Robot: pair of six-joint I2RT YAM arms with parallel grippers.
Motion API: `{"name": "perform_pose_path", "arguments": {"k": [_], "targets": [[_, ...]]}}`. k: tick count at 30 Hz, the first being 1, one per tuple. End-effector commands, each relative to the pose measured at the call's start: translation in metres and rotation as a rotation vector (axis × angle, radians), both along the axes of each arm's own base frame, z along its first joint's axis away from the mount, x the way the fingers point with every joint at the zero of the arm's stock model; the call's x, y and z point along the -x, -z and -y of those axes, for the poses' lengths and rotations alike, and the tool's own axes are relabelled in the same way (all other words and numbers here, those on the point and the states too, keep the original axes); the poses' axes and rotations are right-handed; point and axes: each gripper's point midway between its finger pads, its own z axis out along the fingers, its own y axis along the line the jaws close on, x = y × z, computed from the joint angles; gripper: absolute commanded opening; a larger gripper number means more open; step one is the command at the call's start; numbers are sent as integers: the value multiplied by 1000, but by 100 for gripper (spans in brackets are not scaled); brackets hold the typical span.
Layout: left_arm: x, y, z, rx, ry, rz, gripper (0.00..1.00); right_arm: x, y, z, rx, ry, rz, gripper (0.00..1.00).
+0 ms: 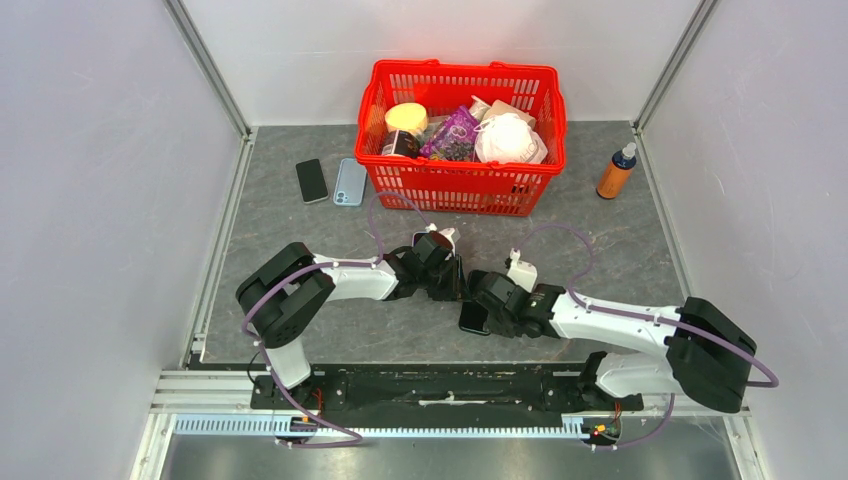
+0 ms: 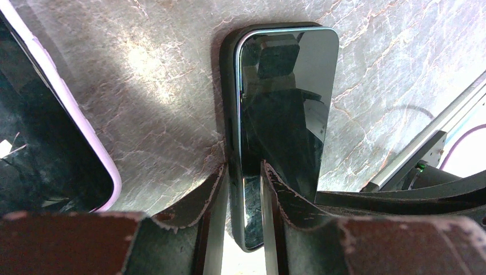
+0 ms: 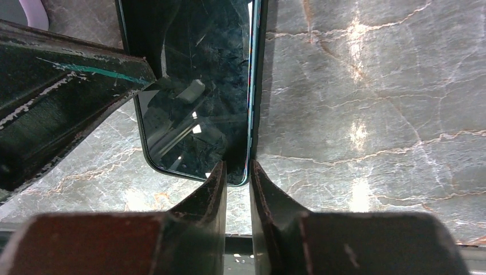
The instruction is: Put the phone into the phone case
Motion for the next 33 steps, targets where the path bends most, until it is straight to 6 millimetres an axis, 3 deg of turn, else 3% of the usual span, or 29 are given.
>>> {"name": "perform_pose_path", "arguments": {"k": [1, 15, 18, 22, 26, 29, 33], "targets": [[-2, -2, -6, -40, 5, 34, 33, 9, 26, 20, 96, 24, -28, 21], [-11, -19, -3, -66, 23, 73, 33, 56, 88, 33, 224, -8, -157, 12], [-13, -24, 0, -61, 28, 79, 33, 58, 90, 35, 228, 1, -163, 10], [-15, -28, 0, -65, 30, 91, 33, 41, 62, 26, 194, 10, -89, 17], [-22, -34, -2, -78, 15, 113, 34, 7, 4, 13, 105, 17, 44, 31], [-33, -39, -6, -83, -15, 122, 35, -16, -32, 15, 46, 39, 117, 44], [-50, -45, -4, -93, -43, 129, 35, -36, -47, 23, 22, 50, 142, 54]]}}
